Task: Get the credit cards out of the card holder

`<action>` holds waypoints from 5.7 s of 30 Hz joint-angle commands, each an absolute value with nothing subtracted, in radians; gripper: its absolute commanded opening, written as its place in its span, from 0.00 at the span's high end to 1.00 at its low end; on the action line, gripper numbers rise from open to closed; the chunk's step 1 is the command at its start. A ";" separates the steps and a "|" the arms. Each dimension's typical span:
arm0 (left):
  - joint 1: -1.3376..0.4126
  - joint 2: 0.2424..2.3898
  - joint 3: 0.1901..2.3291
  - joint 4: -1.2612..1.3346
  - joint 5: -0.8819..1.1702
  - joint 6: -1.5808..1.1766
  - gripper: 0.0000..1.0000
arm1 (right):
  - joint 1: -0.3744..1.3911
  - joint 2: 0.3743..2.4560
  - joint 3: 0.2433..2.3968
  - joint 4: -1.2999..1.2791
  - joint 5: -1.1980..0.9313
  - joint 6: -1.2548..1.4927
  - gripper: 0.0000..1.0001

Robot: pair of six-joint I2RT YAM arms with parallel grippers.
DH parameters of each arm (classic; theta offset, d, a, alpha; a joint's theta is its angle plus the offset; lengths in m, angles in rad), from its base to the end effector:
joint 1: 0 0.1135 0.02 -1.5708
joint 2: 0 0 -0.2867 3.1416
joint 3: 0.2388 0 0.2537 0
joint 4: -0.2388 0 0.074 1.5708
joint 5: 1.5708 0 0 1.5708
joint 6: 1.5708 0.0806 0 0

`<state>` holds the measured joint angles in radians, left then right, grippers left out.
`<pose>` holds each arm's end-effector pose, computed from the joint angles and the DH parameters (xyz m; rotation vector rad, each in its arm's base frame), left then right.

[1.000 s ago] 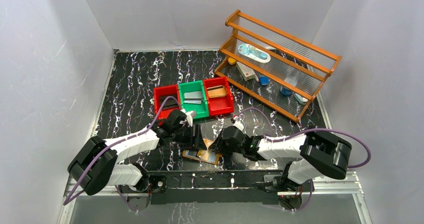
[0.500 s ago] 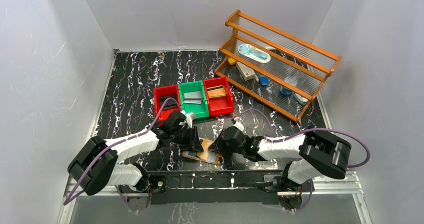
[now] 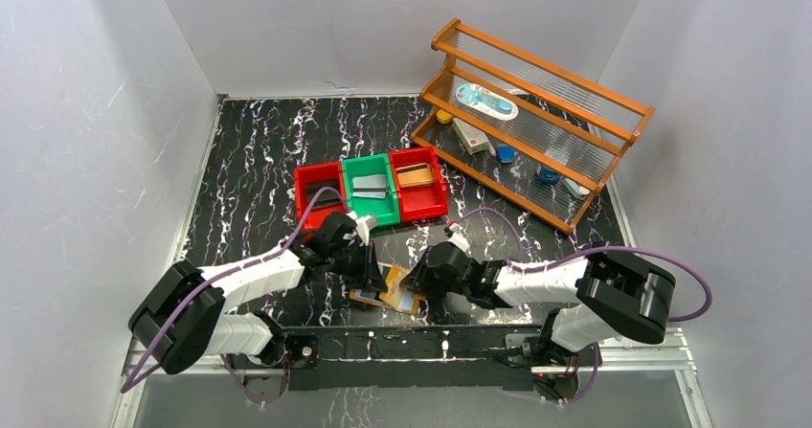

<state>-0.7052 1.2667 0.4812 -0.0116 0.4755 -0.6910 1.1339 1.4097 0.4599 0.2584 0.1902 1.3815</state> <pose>0.1685 -0.1919 0.1510 0.2751 2.5975 -1.1632 0.1341 0.2511 0.1333 0.4203 2.4686 1.0461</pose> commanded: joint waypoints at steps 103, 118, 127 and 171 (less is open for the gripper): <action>-0.421 0.955 0.415 0.435 1.036 -1.020 1.00 | 0.876 1.161 0.322 1.059 -0.322 1.174 0.55; -0.461 0.972 0.399 0.526 1.020 -1.046 1.00 | 0.852 1.389 0.334 1.369 -0.485 1.333 0.92; -0.463 0.962 0.401 0.502 0.966 -1.024 0.97 | 0.852 1.357 0.317 1.347 -0.457 1.324 1.00; -0.470 0.670 0.660 -0.404 0.010 -0.372 0.02 | 0.853 1.474 1.002 0.170 0.405 -0.223 1.00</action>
